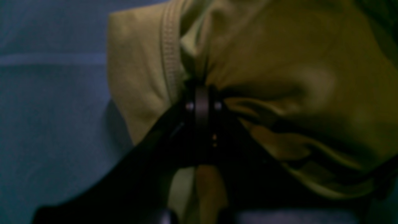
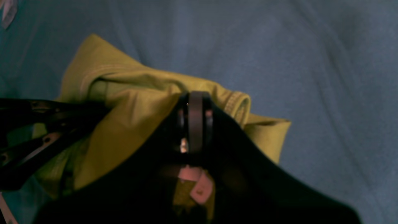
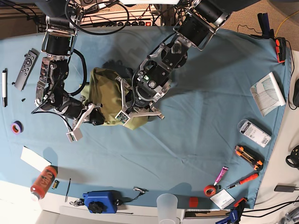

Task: Layout the t-shirt on the table in an organized manner, then fold the t-shirt properly
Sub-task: 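Press and tuck the folded bundle with both grippers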

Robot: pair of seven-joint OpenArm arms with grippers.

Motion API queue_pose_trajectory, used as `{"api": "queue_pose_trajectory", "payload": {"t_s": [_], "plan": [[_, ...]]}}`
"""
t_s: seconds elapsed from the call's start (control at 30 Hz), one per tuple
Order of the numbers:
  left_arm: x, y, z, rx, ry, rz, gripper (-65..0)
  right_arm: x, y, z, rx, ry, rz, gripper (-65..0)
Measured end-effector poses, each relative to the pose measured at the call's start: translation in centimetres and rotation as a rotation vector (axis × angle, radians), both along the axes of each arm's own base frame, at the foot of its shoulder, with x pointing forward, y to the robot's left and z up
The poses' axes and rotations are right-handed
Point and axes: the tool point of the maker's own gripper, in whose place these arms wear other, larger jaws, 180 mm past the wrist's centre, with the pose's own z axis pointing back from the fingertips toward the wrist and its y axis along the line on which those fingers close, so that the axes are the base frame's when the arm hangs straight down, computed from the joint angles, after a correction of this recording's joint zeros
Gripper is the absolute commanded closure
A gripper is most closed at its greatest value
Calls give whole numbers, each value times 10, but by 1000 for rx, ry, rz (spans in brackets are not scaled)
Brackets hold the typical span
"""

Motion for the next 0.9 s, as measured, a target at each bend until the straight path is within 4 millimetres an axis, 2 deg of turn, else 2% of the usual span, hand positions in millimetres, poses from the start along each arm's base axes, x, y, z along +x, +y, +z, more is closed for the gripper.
{"api": "queue_pose_trajectory", "payload": {"t_s": [0.2,0.27,0.33,0.4,0.57,0.73,0.8,0.9], "plan": [[-1,4,10,26,19,9,0,4,1,6,25,-17,-5,-5],[1,6,17,34,21,10,0,8,0,16,73,-32,-18,-85],[3,5,26,17,14,13,0,11,-4,25,112,-41,-34,-192],[1,3,34,0,40,4,-34,10,-8,33,153,-41,-45,-271],[-5,-4,48,-16,105,-45,-208,4,-20,47,232,-1,-53,-280],[-1,-3,52,-10,101,-41,-220,-7,-56,40,196,43,-140,-279],[-4,-4,51,-16,115,-45,-220,-15,-63,34,184,62,-150,-279],[-6,-7,52,-32,124,-54,-220,-31,-58,15,167,118,-130,-279]]}}
